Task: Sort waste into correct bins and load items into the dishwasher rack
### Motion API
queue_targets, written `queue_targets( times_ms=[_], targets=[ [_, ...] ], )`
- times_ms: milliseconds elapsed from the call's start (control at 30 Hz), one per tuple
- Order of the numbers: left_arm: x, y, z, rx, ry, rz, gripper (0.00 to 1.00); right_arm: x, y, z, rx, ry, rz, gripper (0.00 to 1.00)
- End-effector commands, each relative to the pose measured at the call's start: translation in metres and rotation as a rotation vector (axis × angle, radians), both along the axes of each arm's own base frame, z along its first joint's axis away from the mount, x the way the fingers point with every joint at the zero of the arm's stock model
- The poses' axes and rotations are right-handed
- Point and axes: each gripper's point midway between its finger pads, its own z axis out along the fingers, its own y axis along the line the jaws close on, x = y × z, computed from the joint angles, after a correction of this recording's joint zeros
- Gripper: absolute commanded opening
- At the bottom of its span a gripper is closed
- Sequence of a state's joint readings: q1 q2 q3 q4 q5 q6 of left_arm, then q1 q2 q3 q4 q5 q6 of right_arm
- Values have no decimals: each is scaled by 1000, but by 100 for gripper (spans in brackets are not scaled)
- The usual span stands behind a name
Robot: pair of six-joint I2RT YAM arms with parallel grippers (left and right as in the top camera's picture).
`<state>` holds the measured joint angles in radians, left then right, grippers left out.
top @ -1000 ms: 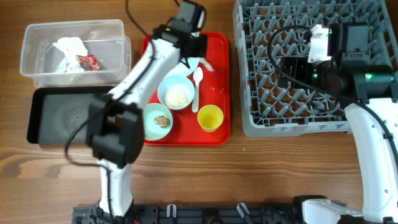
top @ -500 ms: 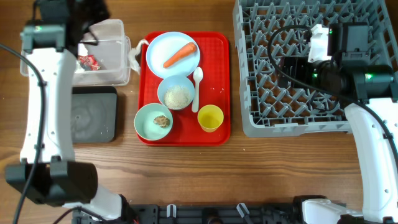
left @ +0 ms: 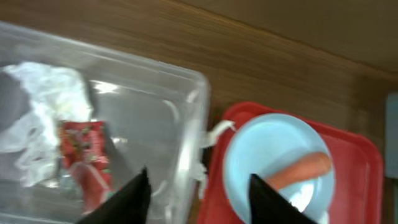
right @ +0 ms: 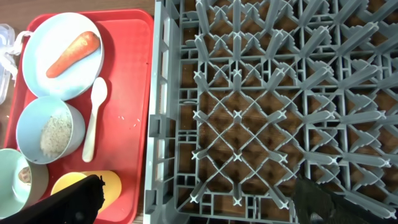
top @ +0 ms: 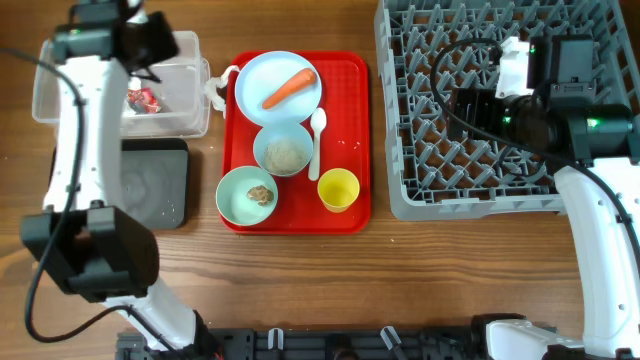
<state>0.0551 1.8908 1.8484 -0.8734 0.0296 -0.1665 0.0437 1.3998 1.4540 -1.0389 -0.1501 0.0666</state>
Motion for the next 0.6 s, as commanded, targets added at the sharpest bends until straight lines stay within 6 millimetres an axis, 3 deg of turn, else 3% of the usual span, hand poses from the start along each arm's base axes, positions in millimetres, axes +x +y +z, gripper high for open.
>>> queue_targets(
  times_ms=[0, 167, 233, 467, 567],
  targets=[
    [4, -34, 0, 45, -10, -85, 58, 3, 2, 4, 22, -9, -7, 100],
    [8, -61, -3, 60, -21, -157, 63, 4, 2, 4, 22, -9, -7, 100],
    [12, -70, -13, 86, -11, -198, 64, 4, 2, 4, 22, -7, -7, 100],
    [35, -81, -85, 109, 76, -235, 69, 3, 2, 3, 22, -4, -7, 100],
    [45, -82, -104, 110, 81, -236, 69, 3, 2, 3, 22, -4, -7, 100]
  ],
)
